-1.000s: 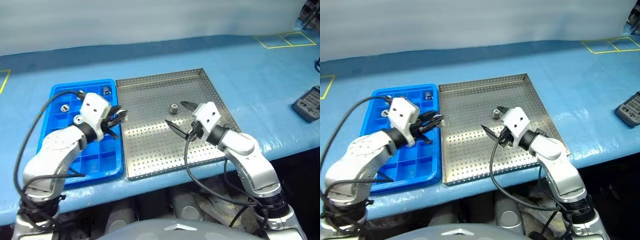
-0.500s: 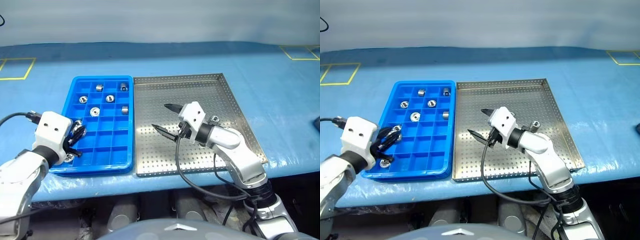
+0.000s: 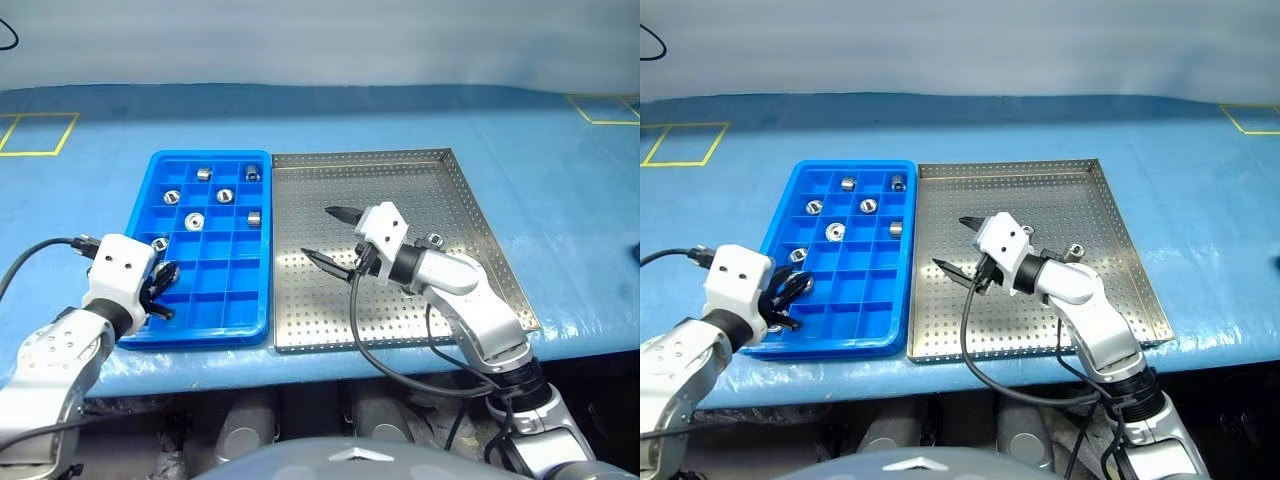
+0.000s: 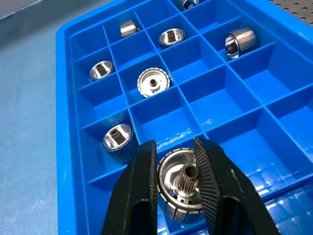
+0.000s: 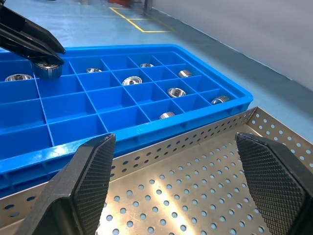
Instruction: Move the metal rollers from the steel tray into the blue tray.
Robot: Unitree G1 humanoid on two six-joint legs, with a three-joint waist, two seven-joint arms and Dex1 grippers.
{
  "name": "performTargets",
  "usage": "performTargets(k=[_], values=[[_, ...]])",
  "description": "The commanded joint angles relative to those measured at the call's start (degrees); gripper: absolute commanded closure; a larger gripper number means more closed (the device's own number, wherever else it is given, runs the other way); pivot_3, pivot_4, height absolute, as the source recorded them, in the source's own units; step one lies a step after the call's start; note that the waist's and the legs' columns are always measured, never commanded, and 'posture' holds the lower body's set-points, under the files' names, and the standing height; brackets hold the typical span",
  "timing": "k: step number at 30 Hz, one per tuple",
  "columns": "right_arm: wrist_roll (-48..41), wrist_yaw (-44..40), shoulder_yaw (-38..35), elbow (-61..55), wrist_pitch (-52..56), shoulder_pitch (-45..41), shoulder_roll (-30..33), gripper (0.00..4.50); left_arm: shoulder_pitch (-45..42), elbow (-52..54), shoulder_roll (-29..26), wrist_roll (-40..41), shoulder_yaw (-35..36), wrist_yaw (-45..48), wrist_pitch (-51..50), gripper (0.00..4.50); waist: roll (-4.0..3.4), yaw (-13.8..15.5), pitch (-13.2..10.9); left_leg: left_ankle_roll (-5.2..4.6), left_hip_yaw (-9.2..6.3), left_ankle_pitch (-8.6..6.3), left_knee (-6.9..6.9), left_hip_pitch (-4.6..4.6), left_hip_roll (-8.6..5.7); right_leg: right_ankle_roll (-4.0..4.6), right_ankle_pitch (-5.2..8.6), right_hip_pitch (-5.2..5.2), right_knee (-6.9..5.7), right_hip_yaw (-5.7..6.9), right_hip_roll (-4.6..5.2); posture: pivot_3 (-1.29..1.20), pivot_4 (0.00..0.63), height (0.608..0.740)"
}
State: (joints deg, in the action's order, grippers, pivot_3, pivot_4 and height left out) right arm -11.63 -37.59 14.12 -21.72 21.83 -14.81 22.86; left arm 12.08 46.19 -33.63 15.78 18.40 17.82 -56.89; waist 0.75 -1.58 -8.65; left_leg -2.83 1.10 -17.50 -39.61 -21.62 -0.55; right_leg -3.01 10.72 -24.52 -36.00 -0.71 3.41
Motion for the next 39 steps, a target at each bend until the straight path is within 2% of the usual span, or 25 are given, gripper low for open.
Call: performTargets(k=[1, 3, 4, 7, 13, 18, 22, 27, 39], values=[[-0.3, -0.1, -1.0, -1.3, -0.8, -0.8, 0.1, 0.35, -1.4, -0.7, 0.3, -1.3, -1.0, -0.7, 2.4, 3.7, 0.0, 0.0, 0.0, 0.0, 0.0, 0.0, 0.0, 0.0, 0.0, 0.0, 0.0, 0.0, 0.0, 0.0, 0.0, -0.06, 0.15, 0.74], [-0.4, 0.0, -1.1, -1.4, -0.8, -0.7, 0.1, 0.35, -2.2, -1.1, 0.3, -1.4, -1.6, -0.9, 3.0, 2.97, 0.01, 0.0, 0.0, -0.01, 0.0, -0.01, 0.0, 0.0, -0.01, 0.0, 0.0, 0.0, 0.0, 0.0, 0.0, -0.07, 0.15, 0.74], [-0.3, 0.0, -1.1, -1.5, -0.8, -0.7, 0.1, 0.35, -2.6, -1.2, 0.4, -1.4, -1.7, -1.1, 3.0, 2.79, 0.01, 0.0, 0.0, -0.02, 0.0, -0.01, 0.0, 0.0, -0.01, 0.0, 0.0, 0.0, 0.0, 0.01, 0.0, -0.07, 0.15, 0.74], [-0.3, 0.1, -1.1, -1.6, -0.8, -0.6, 0.1, 0.35, -3.8, -1.6, 1.1, -1.4, -1.5, -1.9, 2.5, 1.82, 0.0, -0.1, 0.0, -0.01, 0.0, 0.0, 0.0, 0.0, -0.01, 0.0, 0.0, 0.0, 0.0, 0.0, 0.01, -0.07, 0.15, 0.74], [-0.2, 1.9, -2.4, -1.2, -0.1, -0.6, -0.4, 0.35, -7.0, 0.0, 4.7, 1.5, -2.1, -1.2, 4.7, 1.82, 0.01, -0.3, 0.0, -0.01, 0.01, 0.0, 0.0, 0.0, 0.0, -0.01, 0.0, 0.0, 0.01, -0.01, 0.02, -0.08, 0.15, 0.74], [0.8, 9.3, -7.5, 4.6, 3.9, -2.6, -2.6, 0.35, -9.0, 3.4, 8.5, 8.1, -8.8, 3.9, 8.2, 1.82, 0.04, -0.1, 0.0, -0.01, 0.04, 0.0, -0.03, -0.01, -0.05, -0.02, -0.02, 0.05, 0.04, -0.02, 0.11, -0.1, 0.15, 0.74], [0.6, 12.7, -10.3, 10.7, 6.5, -4.7, -4.1, 0.35, -10.4, 2.1, 9.0, 7.2, -17.7, 5.2, 10.6, 1.82, 0.02, -0.6, 0.0, 0.01, 0.07, 0.0, 0.01, -0.01, -0.01, -0.01, -0.02, 0.01, 0.03, -0.08, 0.1, -0.1, 0.15, 0.74], [2.1, 15.5, -10.9, 18.3, 7.2, -7.5, -5.6, 0.35, -12.4, 0.1, 9.8, 6.5, -24.4, 6.1, 13.1, 1.82, 0.0, -1.2, 0.0, -0.04, 0.09, -0.02, 0.04, -0.01, 0.0, 0.0, -0.01, 0.0, 0.03, -0.08, -0.04, -0.12, 0.15, 0.74], [4.2, 19.3, -11.7, 33.2, 3.7, -11.6, -9.3, 0.35, -10.8, -0.8, 7.7, 6.3, -28.1, 7.4, 15.4, 1.82, -0.03, -2.3, 0.0, -0.13, 0.11, -0.06, 0.04, -0.02, -0.01, -0.05, -0.04, 0.0, 0.05, -0.11, -0.14, -0.11, 0.15, 0.74]])
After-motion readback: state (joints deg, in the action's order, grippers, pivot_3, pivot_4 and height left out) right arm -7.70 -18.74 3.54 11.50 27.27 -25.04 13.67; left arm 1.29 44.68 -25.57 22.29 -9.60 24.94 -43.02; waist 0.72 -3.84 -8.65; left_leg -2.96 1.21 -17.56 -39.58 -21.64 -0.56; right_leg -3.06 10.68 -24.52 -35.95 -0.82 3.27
